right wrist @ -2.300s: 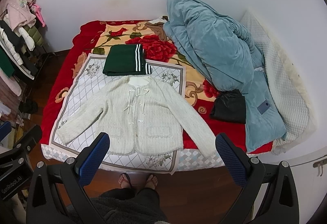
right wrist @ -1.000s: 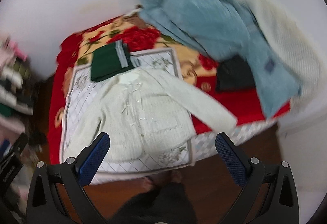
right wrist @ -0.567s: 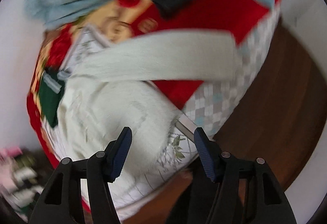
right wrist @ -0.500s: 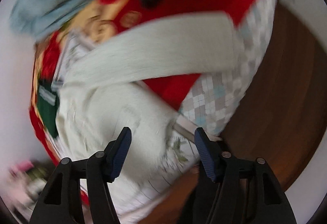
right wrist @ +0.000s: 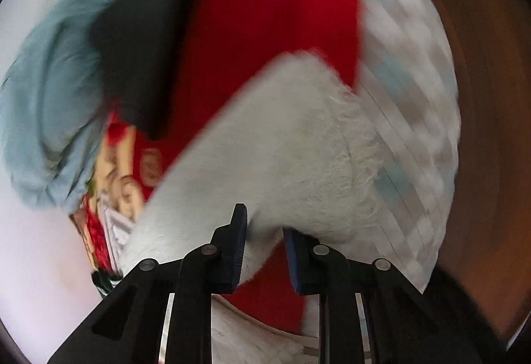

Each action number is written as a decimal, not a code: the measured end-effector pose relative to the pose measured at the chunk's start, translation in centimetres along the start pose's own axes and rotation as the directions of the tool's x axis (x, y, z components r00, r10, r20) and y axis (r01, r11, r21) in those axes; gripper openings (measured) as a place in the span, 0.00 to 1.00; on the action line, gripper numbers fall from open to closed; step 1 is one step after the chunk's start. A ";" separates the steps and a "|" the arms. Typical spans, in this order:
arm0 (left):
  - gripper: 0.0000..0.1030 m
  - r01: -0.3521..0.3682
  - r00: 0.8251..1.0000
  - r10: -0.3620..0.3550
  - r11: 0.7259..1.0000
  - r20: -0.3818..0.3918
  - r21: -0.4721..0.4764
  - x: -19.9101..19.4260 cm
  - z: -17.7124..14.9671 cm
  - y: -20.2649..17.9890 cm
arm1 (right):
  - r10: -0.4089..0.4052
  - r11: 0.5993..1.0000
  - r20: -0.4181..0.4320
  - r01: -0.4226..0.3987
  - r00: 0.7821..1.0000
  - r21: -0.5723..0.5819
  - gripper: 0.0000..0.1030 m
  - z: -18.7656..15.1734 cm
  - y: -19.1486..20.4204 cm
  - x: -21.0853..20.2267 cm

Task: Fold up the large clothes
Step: 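Grasp the cardigan sleeve cuff with the right gripper while the left tool approaches the body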

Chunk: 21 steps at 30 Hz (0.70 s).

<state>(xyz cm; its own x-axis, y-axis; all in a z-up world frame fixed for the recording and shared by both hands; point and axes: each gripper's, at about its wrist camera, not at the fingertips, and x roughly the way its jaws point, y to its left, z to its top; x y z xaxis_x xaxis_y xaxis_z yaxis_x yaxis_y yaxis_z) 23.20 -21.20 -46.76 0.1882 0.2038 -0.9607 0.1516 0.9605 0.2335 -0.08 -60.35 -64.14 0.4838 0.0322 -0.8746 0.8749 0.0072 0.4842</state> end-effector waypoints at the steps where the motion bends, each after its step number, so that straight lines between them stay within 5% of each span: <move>1: 1.00 0.005 1.000 -0.005 1.000 -0.002 0.003 0.4 0.3 -0.5 | -0.002 0.999 0.017 0.003 1.000 -0.043 0.22 0.1 0.7 0.0; 3: 1.00 0.022 1.000 -0.021 1.000 -0.015 0.006 1.5 0.5 -1.4 | -0.009 0.996 -0.005 0.008 1.000 -0.084 0.26 0.4 1.4 1.6; 6: 1.00 0.036 0.999 -0.036 0.999 -0.033 0.002 2.9 0.6 -2.1 | 0.027 1.000 -0.091 -0.026 0.995 0.013 0.52 1.1 0.2 5.5; 9: 1.00 0.045 0.998 -0.045 0.999 -0.034 -0.001 4.1 0.6 -2.6 | 0.092 0.992 -0.060 -0.086 0.994 0.089 0.71 1.1 0.3 6.9; 11: 1.00 0.050 0.998 -0.050 0.999 -0.035 -0.009 4.8 0.6 -2.6 | 0.082 0.992 -0.025 -0.079 0.996 0.101 0.71 0.6 1.0 6.7; 12: 1.00 0.053 0.998 -0.053 0.998 -0.036 -0.018 5.2 0.6 -2.4 | 0.073 0.993 0.002 -0.072 0.997 0.097 0.59 0.4 1.6 6.6; 13: 1.00 0.057 0.998 -0.058 0.998 -0.039 -0.027 5.5 0.7 -2.3 | 0.051 0.995 0.023 -0.053 0.998 0.090 0.28 0.2 1.9 6.3; 14: 1.00 0.065 0.997 -0.067 0.997 -0.042 -0.039 5.9 0.7 -2.0 | 0.019 0.996 0.032 -0.022 0.999 0.086 0.13 0.0 2.2 6.2; 17: 1.00 0.082 0.995 -0.085 0.994 -0.047 -0.069 6.6 0.8 -0.9 | 0.007 0.995 0.061 -0.013 0.998 0.095 0.06 -0.1 2.9 5.2; 21: 1.00 0.097 0.994 -0.101 0.990 -0.032 -0.103 6.7 1.0 1.7 | 0.027 0.999 0.141 -0.020 0.990 -0.050 0.05 -1.3 7.5 1.1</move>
<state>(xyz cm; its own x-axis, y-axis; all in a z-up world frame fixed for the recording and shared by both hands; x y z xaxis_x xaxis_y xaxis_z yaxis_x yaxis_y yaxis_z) 25.70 -18.40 -52.70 0.1403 0.1116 -0.9838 0.0681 0.9902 0.1220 6.95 -58.96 -61.41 0.5051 -0.1092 -0.8561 0.8630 0.0562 0.5020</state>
